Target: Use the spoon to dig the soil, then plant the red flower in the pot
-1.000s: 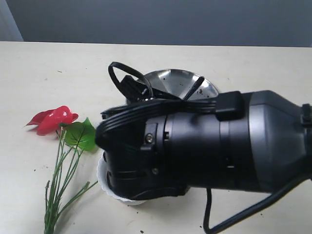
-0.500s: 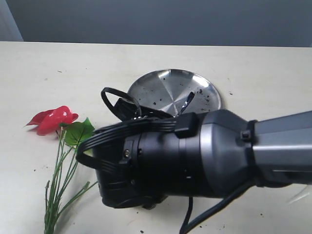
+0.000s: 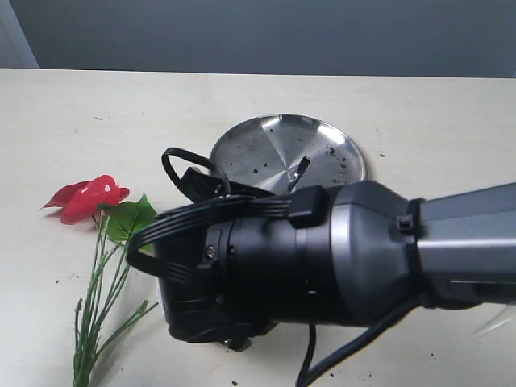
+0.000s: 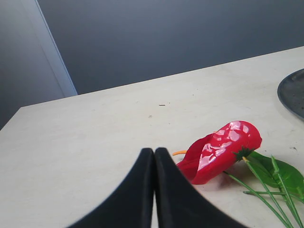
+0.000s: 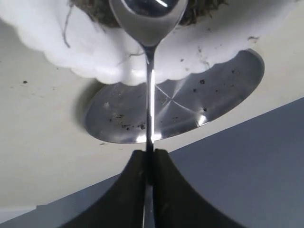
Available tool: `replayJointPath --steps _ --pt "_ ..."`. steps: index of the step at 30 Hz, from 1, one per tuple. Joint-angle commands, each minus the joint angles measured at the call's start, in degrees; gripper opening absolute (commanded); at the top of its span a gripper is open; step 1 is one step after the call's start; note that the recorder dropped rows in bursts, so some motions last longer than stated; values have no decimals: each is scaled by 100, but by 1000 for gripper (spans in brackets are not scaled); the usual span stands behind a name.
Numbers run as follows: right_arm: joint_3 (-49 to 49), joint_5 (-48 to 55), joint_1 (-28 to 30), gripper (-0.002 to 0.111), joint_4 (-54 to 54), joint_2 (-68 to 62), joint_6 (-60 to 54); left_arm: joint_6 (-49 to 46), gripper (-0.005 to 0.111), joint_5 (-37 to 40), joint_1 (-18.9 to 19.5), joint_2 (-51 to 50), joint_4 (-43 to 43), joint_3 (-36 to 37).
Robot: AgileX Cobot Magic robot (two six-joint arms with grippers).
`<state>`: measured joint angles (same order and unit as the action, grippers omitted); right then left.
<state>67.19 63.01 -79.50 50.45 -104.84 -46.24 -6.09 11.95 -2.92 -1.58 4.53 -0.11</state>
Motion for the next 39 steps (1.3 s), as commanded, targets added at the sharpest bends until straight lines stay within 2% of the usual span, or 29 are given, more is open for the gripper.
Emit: replayJointPath --steps 1,31,39 --pt "7 -243 8 -1 -70 2 -23 28 0 -46 -9 24 -49 11" --pt "7 -324 8 -1 769 207 387 28 0 -46 -9 24 -49 11" --pt "7 -11 8 -1 972 241 519 28 0 -46 -9 24 -49 11"
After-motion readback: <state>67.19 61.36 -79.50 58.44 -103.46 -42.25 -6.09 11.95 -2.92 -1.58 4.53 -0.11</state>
